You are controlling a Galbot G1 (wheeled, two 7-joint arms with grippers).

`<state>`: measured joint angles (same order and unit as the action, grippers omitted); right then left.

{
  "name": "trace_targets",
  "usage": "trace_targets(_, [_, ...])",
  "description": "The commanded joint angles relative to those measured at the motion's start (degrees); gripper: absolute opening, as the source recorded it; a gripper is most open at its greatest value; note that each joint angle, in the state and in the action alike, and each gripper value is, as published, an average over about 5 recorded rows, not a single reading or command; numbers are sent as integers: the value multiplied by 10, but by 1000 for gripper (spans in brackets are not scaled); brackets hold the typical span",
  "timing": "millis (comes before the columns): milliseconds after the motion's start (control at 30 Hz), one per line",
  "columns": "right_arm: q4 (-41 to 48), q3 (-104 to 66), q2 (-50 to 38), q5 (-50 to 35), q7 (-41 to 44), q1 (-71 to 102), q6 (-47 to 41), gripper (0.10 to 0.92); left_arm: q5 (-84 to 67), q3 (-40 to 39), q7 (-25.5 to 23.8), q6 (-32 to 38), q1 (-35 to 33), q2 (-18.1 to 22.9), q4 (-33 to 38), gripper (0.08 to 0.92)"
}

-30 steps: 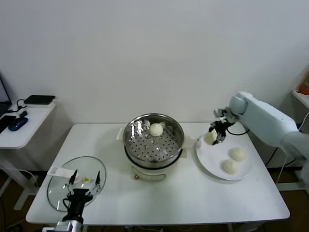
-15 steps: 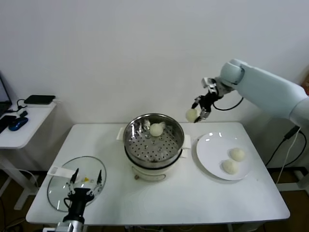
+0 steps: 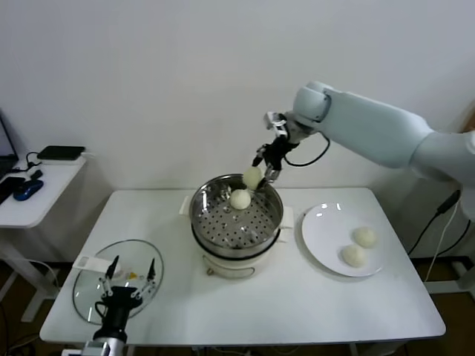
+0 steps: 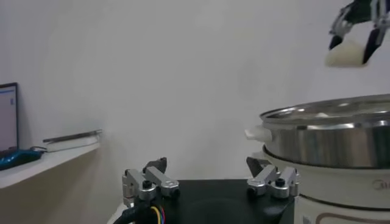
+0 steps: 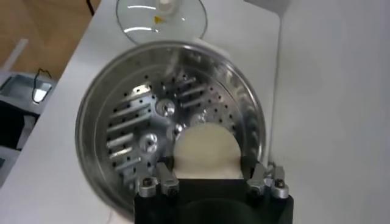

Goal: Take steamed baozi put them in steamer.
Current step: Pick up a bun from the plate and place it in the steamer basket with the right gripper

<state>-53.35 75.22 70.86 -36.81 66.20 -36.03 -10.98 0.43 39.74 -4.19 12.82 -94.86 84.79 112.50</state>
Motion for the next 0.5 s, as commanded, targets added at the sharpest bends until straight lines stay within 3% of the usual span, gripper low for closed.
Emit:
trace_targets(33, [41, -2, 100, 1, -4, 45, -11, 704, 2, 2, 0, -1, 1, 0, 5, 823])
trace_targets(500, [82, -7, 137, 21, -7, 94, -4, 704, -2, 2, 2, -3, 5, -1, -3, 823])
